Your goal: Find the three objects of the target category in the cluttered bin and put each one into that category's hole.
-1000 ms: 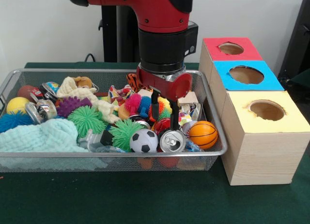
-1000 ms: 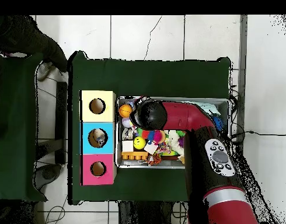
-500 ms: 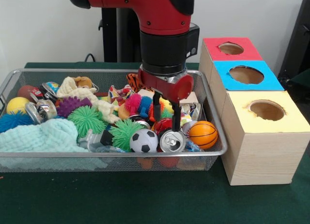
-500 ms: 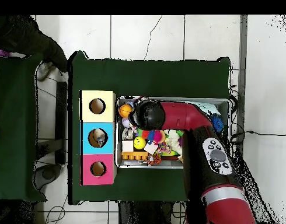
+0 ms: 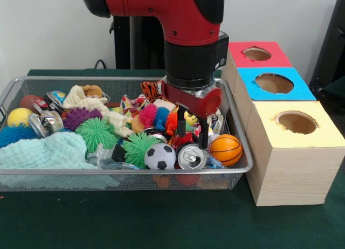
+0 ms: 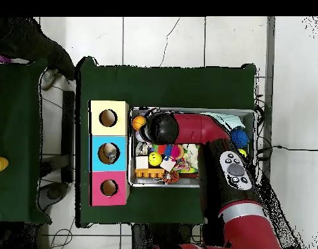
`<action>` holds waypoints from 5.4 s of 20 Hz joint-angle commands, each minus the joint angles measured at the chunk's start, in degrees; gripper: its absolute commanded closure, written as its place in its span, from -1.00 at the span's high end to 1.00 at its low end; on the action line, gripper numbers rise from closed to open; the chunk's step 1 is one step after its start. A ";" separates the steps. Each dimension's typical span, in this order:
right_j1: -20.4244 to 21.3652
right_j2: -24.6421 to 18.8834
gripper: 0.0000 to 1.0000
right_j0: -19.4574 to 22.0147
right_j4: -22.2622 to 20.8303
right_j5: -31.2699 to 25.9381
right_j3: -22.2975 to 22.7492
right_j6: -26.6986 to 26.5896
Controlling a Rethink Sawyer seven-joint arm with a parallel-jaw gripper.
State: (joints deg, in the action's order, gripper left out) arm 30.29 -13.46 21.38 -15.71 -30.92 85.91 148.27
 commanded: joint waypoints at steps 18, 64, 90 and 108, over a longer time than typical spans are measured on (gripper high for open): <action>-5.44 -2.30 1.00 -4.94 0.89 4.08 -1.61 2.64; -9.26 1.37 -1.00 -7.01 1.76 9.49 -4.84 3.59; 9.08 2.68 -1.00 -6.70 6.20 -5.47 6.59 -0.55; 4.21 7.02 -1.00 -9.57 10.28 0.03 7.05 12.00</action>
State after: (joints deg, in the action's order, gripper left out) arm 38.60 -9.34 13.68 -9.06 -29.98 88.02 148.27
